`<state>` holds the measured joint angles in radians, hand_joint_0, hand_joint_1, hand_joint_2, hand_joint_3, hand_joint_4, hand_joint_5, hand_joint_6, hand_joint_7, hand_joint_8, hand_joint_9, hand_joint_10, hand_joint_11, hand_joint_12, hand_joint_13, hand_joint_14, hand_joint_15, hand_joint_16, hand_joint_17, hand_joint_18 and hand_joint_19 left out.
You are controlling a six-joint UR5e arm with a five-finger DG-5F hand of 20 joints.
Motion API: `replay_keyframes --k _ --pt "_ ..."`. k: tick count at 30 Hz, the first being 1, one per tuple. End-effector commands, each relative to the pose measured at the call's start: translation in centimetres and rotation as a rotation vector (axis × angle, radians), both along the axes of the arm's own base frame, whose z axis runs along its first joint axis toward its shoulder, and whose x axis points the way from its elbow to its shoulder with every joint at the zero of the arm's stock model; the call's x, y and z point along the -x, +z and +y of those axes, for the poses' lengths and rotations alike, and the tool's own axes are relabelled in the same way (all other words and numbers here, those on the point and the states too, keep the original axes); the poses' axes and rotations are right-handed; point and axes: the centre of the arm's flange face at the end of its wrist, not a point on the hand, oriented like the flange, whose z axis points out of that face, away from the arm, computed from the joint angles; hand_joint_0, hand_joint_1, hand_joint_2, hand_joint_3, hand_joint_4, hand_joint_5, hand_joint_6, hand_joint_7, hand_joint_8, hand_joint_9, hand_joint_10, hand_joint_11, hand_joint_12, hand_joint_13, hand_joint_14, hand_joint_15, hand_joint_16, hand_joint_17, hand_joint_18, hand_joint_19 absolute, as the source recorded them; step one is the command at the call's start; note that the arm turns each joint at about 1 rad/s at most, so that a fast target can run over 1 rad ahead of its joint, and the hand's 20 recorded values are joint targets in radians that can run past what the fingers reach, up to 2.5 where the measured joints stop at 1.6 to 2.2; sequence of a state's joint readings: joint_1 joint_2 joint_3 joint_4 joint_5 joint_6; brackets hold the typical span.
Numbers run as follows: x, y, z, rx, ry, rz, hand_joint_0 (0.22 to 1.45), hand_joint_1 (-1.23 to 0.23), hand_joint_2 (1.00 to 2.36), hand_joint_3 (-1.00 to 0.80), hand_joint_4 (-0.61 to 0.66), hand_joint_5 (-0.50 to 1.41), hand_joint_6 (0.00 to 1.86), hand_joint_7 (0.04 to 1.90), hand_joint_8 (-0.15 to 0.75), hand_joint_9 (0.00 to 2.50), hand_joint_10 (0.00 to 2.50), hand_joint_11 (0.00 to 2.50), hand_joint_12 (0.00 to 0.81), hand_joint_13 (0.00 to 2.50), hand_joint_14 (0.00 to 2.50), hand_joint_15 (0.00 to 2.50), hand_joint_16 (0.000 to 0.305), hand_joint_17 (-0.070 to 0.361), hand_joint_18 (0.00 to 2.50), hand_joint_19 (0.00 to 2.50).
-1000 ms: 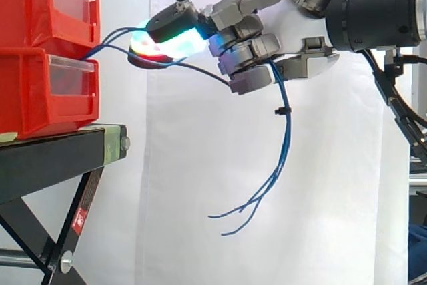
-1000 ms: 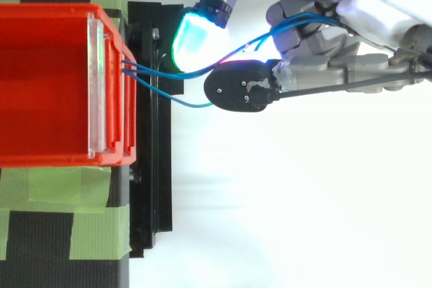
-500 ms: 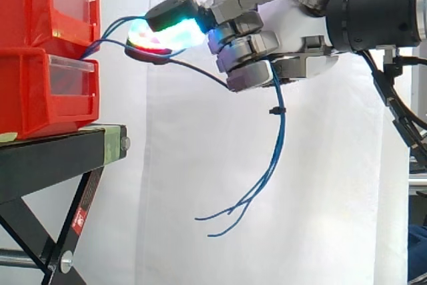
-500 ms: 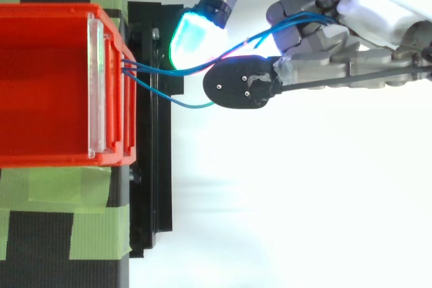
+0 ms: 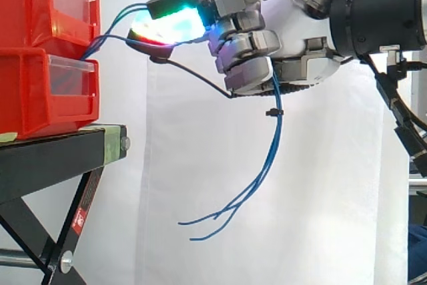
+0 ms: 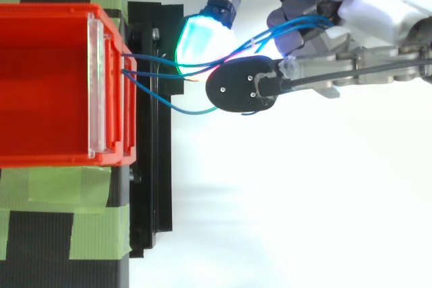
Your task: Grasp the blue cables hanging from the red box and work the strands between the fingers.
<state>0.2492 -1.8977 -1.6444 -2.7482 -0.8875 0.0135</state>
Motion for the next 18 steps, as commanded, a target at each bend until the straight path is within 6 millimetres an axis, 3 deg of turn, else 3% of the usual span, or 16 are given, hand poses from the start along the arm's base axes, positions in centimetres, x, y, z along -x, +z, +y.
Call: replay_keyframes --k 1,3,4,5,7,9,11,12,13,16,17,18 --pt "0.17 -0.21 0.21 -0.034 0.025 0.009 0.90 -0.65 1.01 -0.12 0.21 0.42 0.04 1.40 0.362 0.82 2.50 2.30 0.407 1.00 2.50 1.46 0.058 0.131 1.40 1.48" --pt "0.15 -0.25 0.35 -0.042 0.042 0.010 0.95 -0.64 1.01 -0.10 0.19 0.42 0.00 1.40 0.362 0.82 2.50 2.30 0.407 1.00 2.50 1.46 0.058 0.131 1.40 1.48" --pt "0.14 -0.35 0.38 -0.045 0.045 0.012 1.10 -0.65 1.00 0.15 0.17 0.44 0.00 1.40 0.362 0.82 2.50 2.30 0.407 1.00 2.50 1.46 0.058 0.131 1.40 1.48" --pt "0.16 -0.27 0.40 -0.049 0.048 0.010 1.13 -0.65 1.00 0.19 0.17 0.46 0.00 1.40 0.362 0.82 2.50 2.30 0.407 1.00 2.50 1.46 0.058 0.131 1.40 1.48" --pt "0.16 -0.29 0.44 -0.054 0.052 0.010 1.31 -0.64 1.00 0.40 0.15 0.58 0.00 1.48 0.362 0.82 2.50 2.30 0.407 1.00 2.50 1.46 0.058 0.131 1.40 1.48" --pt "0.14 -0.28 0.44 -0.057 0.052 0.007 1.34 -0.64 1.01 0.36 0.13 0.63 0.00 1.49 0.362 0.82 2.50 2.30 0.407 1.00 2.50 1.46 0.058 0.131 1.40 1.48" --pt "0.16 -0.29 0.44 -0.057 0.052 0.008 1.30 -0.65 1.01 0.21 0.14 0.64 0.01 1.46 0.362 0.82 2.50 2.30 0.407 1.00 2.50 1.46 0.058 0.131 1.40 1.48" --pt "0.16 -0.29 0.44 -0.057 0.052 0.008 1.16 -0.68 1.01 0.08 0.14 0.62 0.01 1.43 0.362 0.82 2.50 2.30 0.407 1.00 2.50 1.46 0.058 0.131 1.40 1.48" --pt "0.11 -0.21 0.45 -0.058 0.052 0.005 1.06 -0.69 1.01 0.09 0.16 0.59 0.01 1.37 0.362 0.82 2.50 2.30 0.407 1.00 2.50 1.46 0.058 0.131 1.40 1.48" --pt "0.15 -0.29 0.45 -0.057 0.054 0.009 0.93 -0.67 1.01 -0.06 0.20 0.52 0.02 1.31 0.362 0.82 2.50 2.30 0.407 1.00 2.50 1.46 0.058 0.131 1.40 1.48" --pt "0.13 -0.38 0.46 -0.057 0.054 0.010 0.94 -0.67 1.01 -0.08 0.20 0.51 0.01 1.31 0.362 0.82 2.50 2.30 0.407 1.00 2.50 1.46 0.058 0.131 1.40 1.48" --pt "0.12 -0.36 0.46 -0.057 0.054 0.009 1.06 -0.65 1.01 0.02 0.17 0.52 0.01 1.35 0.362 0.82 2.50 2.30 0.407 1.00 2.50 1.46 0.058 0.131 1.40 1.48"
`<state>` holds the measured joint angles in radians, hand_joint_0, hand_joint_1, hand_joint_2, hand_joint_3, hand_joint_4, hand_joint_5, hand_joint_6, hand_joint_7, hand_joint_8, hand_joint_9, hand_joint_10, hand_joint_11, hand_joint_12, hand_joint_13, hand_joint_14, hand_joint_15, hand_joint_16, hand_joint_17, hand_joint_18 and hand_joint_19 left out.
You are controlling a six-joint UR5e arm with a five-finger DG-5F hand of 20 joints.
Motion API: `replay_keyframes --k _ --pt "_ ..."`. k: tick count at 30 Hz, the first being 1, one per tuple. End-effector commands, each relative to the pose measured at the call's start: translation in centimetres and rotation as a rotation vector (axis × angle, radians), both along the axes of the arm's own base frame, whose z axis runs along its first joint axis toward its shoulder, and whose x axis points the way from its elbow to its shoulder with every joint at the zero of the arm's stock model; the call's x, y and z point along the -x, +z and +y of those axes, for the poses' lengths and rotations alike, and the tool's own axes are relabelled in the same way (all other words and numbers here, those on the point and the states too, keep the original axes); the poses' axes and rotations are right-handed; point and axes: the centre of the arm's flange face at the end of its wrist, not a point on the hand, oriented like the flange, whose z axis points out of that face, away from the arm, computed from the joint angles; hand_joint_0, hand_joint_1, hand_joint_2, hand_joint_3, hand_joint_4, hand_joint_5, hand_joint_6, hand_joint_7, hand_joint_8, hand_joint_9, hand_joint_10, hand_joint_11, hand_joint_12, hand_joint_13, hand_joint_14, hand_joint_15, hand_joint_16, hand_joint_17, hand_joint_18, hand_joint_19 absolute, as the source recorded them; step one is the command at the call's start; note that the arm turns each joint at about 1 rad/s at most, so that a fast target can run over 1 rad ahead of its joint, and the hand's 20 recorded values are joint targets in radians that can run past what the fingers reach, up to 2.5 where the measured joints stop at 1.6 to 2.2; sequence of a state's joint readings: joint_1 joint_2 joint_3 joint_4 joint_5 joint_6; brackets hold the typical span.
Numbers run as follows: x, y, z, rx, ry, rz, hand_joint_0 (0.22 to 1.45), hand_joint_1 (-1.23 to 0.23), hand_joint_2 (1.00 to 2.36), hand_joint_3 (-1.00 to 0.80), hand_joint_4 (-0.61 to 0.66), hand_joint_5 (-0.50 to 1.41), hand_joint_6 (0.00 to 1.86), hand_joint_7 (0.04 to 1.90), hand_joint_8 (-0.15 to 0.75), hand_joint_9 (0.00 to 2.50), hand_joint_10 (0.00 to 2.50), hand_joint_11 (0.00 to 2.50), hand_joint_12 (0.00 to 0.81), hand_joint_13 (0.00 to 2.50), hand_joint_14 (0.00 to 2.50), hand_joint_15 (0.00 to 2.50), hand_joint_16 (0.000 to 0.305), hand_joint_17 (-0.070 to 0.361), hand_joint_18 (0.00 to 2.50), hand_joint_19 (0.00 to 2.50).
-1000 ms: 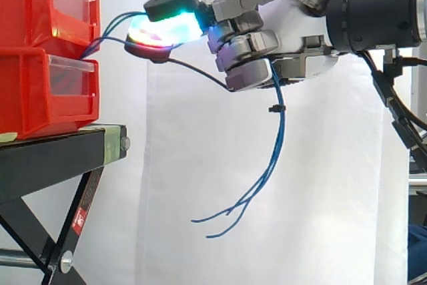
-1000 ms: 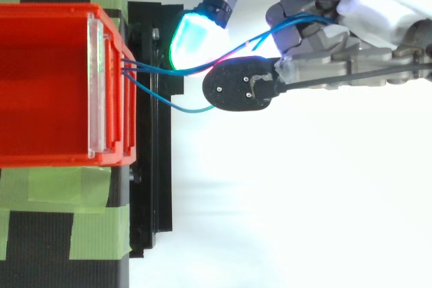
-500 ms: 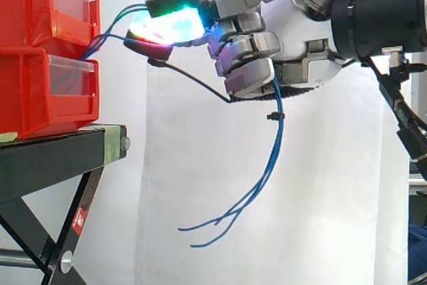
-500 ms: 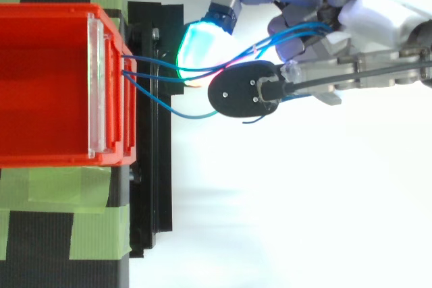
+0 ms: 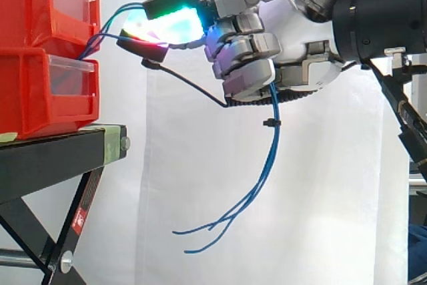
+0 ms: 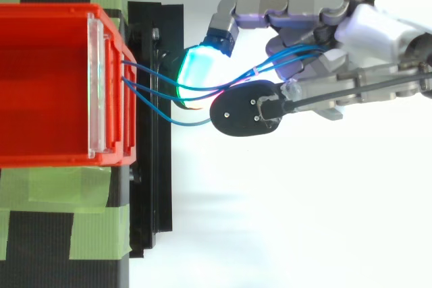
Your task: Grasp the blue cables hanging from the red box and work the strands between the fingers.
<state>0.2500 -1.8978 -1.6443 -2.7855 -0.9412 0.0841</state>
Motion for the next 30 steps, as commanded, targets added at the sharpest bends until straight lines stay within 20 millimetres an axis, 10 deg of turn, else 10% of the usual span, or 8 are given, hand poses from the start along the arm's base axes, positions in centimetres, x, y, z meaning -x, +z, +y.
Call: replay_keyframes --k 1,5,8,10,12,30 --pt "0.01 0.01 0.01 0.000 0.001 0.000 1.18 -0.64 1.01 0.17 0.15 0.56 0.01 1.41 0.362 0.82 2.50 2.30 0.407 1.00 2.50 1.46 0.058 0.131 1.40 1.48" --pt "0.01 0.01 -0.01 0.000 -0.001 0.000 1.28 -0.63 1.01 0.27 0.11 0.64 0.00 1.52 0.362 0.82 2.50 2.30 0.407 1.00 2.50 1.46 0.058 0.131 1.40 1.48" --pt "0.00 0.01 0.10 0.000 0.002 0.000 1.08 -0.68 1.06 0.20 0.14 0.62 0.00 1.51 0.362 0.82 2.50 2.30 0.407 1.00 2.50 1.46 0.058 0.131 1.40 1.48" --pt "0.00 0.01 0.10 0.000 0.002 0.000 0.88 -0.70 1.16 -0.03 0.22 0.54 0.00 1.41 0.362 0.82 2.50 2.30 0.407 1.00 2.50 1.46 0.058 0.131 1.40 1.48" --pt "-0.01 0.02 0.01 -0.001 0.001 -0.002 0.88 -0.70 1.00 -0.08 0.24 0.50 0.00 1.41 0.362 0.82 2.50 2.30 0.407 1.00 2.50 1.46 0.058 0.131 1.40 1.48" --pt "-0.01 0.01 0.19 0.000 0.004 0.000 0.73 -0.65 1.01 -0.66 0.21 0.43 0.00 1.47 0.362 0.82 2.50 2.30 0.407 1.00 2.50 1.46 0.058 0.131 1.40 1.48"
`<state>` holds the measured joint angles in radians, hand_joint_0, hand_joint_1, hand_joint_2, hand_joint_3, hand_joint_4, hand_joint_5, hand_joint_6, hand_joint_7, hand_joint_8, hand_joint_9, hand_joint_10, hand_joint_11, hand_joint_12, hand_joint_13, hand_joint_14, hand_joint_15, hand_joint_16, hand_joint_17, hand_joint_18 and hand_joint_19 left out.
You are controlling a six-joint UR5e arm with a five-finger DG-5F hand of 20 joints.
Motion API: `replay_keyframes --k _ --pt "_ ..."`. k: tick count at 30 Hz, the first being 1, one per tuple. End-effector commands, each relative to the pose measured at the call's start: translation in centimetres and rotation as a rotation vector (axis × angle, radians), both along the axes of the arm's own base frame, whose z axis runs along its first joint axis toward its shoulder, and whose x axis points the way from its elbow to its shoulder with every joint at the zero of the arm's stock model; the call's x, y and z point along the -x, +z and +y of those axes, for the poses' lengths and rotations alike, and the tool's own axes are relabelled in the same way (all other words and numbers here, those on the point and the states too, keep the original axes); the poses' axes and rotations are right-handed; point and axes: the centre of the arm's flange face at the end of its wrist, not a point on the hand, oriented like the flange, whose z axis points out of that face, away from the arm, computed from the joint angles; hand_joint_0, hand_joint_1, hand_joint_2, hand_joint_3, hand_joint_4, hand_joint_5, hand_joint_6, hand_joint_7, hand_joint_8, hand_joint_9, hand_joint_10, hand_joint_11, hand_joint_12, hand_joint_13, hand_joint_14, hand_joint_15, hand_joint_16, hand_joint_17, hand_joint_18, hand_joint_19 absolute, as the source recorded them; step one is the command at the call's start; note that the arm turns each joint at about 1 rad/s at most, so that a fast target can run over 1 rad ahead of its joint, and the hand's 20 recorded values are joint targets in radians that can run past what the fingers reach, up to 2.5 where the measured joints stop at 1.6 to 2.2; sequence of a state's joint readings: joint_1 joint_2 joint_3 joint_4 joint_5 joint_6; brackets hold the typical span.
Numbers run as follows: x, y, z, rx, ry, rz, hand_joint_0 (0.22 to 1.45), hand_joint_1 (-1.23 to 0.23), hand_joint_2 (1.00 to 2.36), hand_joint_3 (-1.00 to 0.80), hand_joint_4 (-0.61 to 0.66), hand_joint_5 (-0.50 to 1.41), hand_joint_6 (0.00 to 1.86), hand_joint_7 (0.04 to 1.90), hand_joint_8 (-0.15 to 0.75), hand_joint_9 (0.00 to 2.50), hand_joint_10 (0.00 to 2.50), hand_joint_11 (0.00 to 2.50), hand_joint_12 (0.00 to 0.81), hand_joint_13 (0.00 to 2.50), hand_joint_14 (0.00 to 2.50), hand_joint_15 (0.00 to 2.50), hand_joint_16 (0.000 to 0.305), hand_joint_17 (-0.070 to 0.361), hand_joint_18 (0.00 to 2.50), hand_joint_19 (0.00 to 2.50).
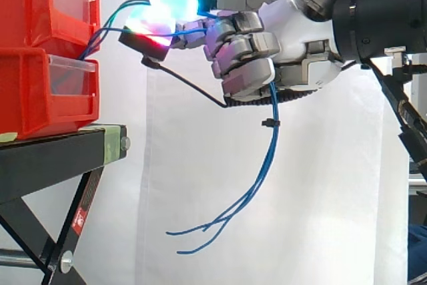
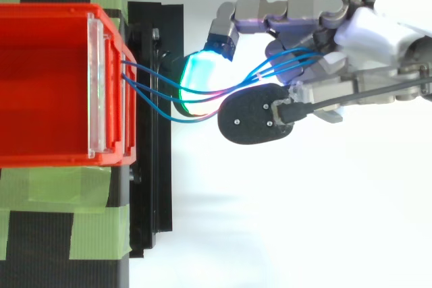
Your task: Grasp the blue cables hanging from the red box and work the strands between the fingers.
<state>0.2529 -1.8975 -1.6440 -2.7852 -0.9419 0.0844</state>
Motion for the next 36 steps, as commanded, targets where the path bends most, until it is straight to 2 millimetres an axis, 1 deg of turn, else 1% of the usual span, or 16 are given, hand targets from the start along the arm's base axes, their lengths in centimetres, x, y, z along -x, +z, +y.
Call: replay_keyframes --k 1,4,9,14,22,30,35,36 --pt "0.02 -0.02 -0.01 0.002 -0.001 0.001 0.72 -0.65 1.01 -0.69 0.21 0.43 0.00 1.47 0.362 0.82 2.50 2.30 0.407 1.00 2.50 1.46 0.058 0.131 1.40 1.48" --pt "0.03 -0.03 -0.01 0.004 -0.001 0.004 0.71 -0.65 1.01 -0.76 0.21 0.42 0.00 1.47 0.362 0.82 2.50 2.30 0.407 1.00 2.50 1.46 0.058 0.131 1.40 1.48" --pt "0.15 -0.11 -0.07 0.012 -0.004 0.016 0.70 -0.66 1.01 -0.81 0.22 0.42 0.00 1.48 0.362 0.82 2.50 2.30 0.407 1.00 2.50 1.46 0.058 0.131 1.40 1.48" --pt "0.19 -0.14 -0.09 0.020 -0.005 0.022 0.71 -0.66 1.01 -0.85 0.23 0.42 0.10 1.44 0.362 0.82 2.50 2.30 0.407 1.00 2.50 1.46 0.058 0.131 1.40 1.48" --pt "0.24 -0.17 -0.10 0.021 -0.005 0.026 0.81 -0.67 1.01 -0.80 0.19 0.43 0.24 1.41 0.362 0.82 2.50 2.30 0.407 1.00 2.50 1.46 0.058 0.131 1.40 1.48" --pt "0.23 -0.16 -0.11 0.032 -0.006 0.029 0.86 -0.66 1.01 -0.73 0.17 0.45 0.26 1.41 0.362 0.82 2.50 2.30 0.407 1.00 2.50 1.46 0.058 0.131 1.40 1.48" --pt "0.21 -0.15 -0.11 0.035 -0.006 0.029 0.87 -0.66 1.01 -0.61 0.16 0.45 0.26 1.42 0.362 0.82 2.50 2.30 0.407 1.00 2.50 1.46 0.058 0.131 1.40 1.48" --pt "0.17 -0.08 -0.10 0.034 -0.006 0.028 0.87 -0.67 1.02 -0.55 0.15 0.45 0.26 1.42 0.362 0.82 2.50 2.30 0.407 1.00 2.50 1.46 0.058 0.131 1.40 1.48"
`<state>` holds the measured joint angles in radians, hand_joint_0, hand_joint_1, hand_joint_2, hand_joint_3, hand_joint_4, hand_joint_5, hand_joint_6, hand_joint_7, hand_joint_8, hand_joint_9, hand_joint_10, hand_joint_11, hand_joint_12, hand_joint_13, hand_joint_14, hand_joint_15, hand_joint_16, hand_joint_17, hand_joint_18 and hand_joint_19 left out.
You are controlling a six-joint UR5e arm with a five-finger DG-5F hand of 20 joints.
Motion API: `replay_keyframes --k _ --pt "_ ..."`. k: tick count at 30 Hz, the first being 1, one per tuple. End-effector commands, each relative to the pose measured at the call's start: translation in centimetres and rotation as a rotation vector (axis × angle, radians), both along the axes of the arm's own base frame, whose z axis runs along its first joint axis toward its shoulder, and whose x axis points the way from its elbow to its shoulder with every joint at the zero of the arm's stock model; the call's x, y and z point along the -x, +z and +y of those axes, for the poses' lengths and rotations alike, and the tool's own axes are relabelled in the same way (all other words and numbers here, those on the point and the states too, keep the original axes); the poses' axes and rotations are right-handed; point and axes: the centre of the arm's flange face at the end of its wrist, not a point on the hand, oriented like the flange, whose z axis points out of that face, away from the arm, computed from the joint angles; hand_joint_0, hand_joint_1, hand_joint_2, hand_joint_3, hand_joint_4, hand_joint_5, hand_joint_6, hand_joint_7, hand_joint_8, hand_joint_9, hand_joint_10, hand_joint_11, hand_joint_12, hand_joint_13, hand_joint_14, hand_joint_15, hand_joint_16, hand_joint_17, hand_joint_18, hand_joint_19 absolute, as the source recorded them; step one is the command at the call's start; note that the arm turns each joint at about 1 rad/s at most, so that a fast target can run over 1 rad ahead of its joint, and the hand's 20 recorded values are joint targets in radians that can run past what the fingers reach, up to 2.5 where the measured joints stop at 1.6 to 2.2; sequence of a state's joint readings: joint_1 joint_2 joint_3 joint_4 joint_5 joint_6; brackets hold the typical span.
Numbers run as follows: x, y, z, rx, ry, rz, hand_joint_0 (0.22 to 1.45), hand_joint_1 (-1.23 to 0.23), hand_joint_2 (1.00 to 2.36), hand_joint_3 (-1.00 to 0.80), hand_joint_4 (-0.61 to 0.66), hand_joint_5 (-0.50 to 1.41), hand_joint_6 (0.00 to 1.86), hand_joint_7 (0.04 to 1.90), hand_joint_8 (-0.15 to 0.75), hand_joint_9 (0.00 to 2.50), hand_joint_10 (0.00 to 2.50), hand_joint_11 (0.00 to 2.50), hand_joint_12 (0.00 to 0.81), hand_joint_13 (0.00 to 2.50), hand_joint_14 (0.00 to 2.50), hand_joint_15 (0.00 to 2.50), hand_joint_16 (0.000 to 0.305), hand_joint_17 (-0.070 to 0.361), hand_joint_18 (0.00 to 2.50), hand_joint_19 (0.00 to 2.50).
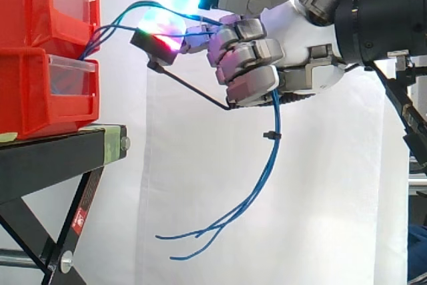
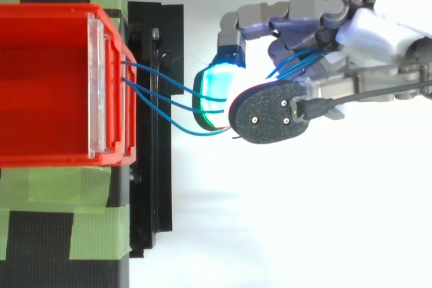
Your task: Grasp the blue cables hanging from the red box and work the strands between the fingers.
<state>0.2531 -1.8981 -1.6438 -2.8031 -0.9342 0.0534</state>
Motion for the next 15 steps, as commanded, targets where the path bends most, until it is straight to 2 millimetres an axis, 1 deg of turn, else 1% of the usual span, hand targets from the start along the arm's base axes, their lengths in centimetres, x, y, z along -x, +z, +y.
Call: replay_keyframes --k 1,7,9,10,11,12,13,14,15 --pt "0.02 0.01 0.00 0.001 0.000 0.000 0.87 -0.67 1.02 -0.50 0.15 0.45 0.27 1.42 0.362 0.82 2.50 2.30 0.407 1.00 2.50 1.46 0.058 0.131 1.40 1.48" --pt "0.02 0.01 0.00 0.001 0.000 0.000 0.87 -0.67 1.02 -0.26 0.16 0.45 0.25 1.40 0.362 0.82 2.50 2.30 0.407 1.00 2.50 1.46 0.058 0.131 1.40 1.48" --pt "0.01 0.01 0.01 0.001 0.002 0.000 0.87 -0.68 1.02 -0.19 0.17 0.45 0.20 1.40 0.362 0.82 2.50 2.30 0.407 1.00 2.50 1.46 0.058 0.131 1.40 1.48" --pt "0.01 0.01 0.02 0.002 0.003 0.001 0.87 -0.68 1.02 -0.10 0.19 0.47 0.16 1.41 0.362 0.82 2.50 2.30 0.407 1.00 2.50 1.46 0.058 0.131 1.40 1.48" --pt "-0.01 -0.08 0.03 0.004 0.003 0.003 0.88 -0.67 1.02 -0.06 0.19 0.47 0.14 1.41 0.362 0.82 2.50 2.30 0.407 1.00 2.50 1.46 0.058 0.131 1.40 1.48" --pt "0.00 0.00 0.04 0.005 0.005 0.002 0.92 -0.67 1.01 0.08 0.20 0.48 0.09 1.42 0.362 0.82 2.50 2.30 0.407 1.00 2.50 1.46 0.058 0.131 1.40 1.48" --pt "-0.04 0.07 0.05 0.007 0.005 0.001 0.96 -0.67 1.01 0.16 0.20 0.49 0.06 1.42 0.362 0.82 2.50 2.30 0.407 1.00 2.50 1.46 0.058 0.131 1.40 1.48" --pt "0.00 0.00 0.04 0.016 0.005 0.006 0.97 -0.67 1.01 0.17 0.20 0.49 0.05 1.43 0.362 0.82 2.50 2.30 0.407 1.00 2.50 1.46 0.058 0.131 1.40 1.48" --pt "0.00 0.00 0.04 0.022 0.006 0.009 1.01 -0.68 1.01 0.25 0.19 0.50 0.04 1.43 0.362 0.82 2.50 2.30 0.407 1.00 2.50 1.46 0.058 0.131 1.40 1.48"
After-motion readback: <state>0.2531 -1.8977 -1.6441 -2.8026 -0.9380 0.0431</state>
